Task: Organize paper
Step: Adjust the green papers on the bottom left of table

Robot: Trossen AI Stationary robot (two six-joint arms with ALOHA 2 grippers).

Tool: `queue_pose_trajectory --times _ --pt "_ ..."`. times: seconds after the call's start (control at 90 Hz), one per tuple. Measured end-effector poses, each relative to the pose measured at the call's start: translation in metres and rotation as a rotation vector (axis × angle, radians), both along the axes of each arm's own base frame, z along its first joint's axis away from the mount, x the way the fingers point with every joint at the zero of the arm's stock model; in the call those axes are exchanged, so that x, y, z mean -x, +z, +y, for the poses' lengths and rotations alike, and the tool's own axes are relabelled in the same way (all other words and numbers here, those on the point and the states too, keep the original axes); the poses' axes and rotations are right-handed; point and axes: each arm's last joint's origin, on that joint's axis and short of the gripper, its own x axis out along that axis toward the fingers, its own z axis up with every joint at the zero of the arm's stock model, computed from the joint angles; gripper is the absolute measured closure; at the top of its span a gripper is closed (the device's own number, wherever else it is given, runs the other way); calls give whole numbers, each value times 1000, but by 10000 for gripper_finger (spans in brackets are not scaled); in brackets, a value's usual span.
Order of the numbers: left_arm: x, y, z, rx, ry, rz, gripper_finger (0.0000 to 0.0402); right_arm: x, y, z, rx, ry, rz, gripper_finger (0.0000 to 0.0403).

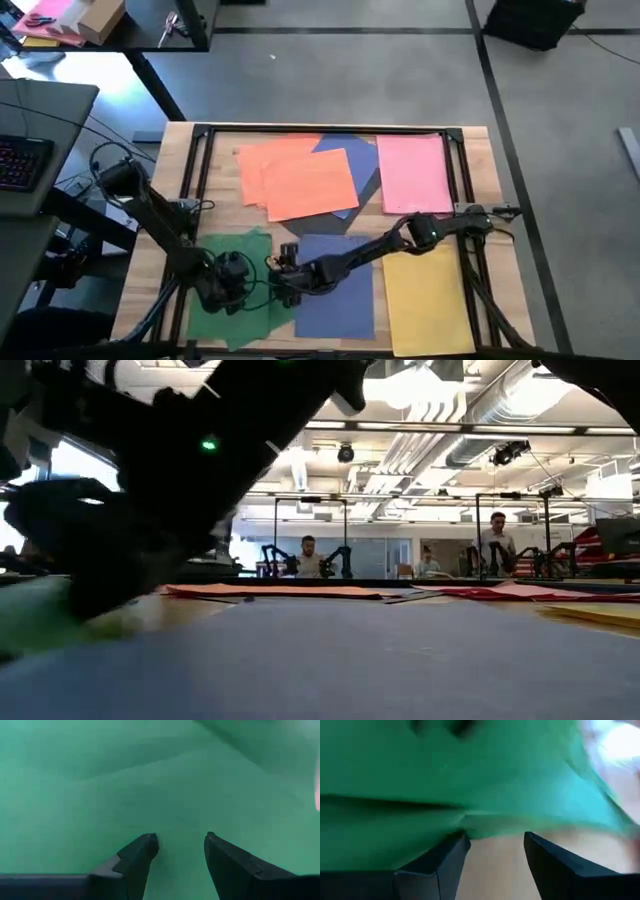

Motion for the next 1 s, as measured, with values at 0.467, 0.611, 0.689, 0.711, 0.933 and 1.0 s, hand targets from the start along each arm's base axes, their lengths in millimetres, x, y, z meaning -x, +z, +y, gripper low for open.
queue_pose_trajectory --times 0.467,0.611,0.689,0.711,0.933,1.0 --pt "17 36 6 149 -53 60 234 12 9 3 -50 -39 97 210" --pt "22 32 2 147 -52 86 234 12 0 17 -102 -25 57 210" --pt "21 29 1 132 -49 86 234 6 -5 24 -141 -4 -13 210" --pt "21 29 1 129 -47 86 234 5 -5 25 -147 -2 -30 210" --pt "21 29 1 123 -52 80 234 7 10 26 -147 19 -36 210" --pt "21 29 1 125 -50 80 234 12 14 26 -126 19 10 210"
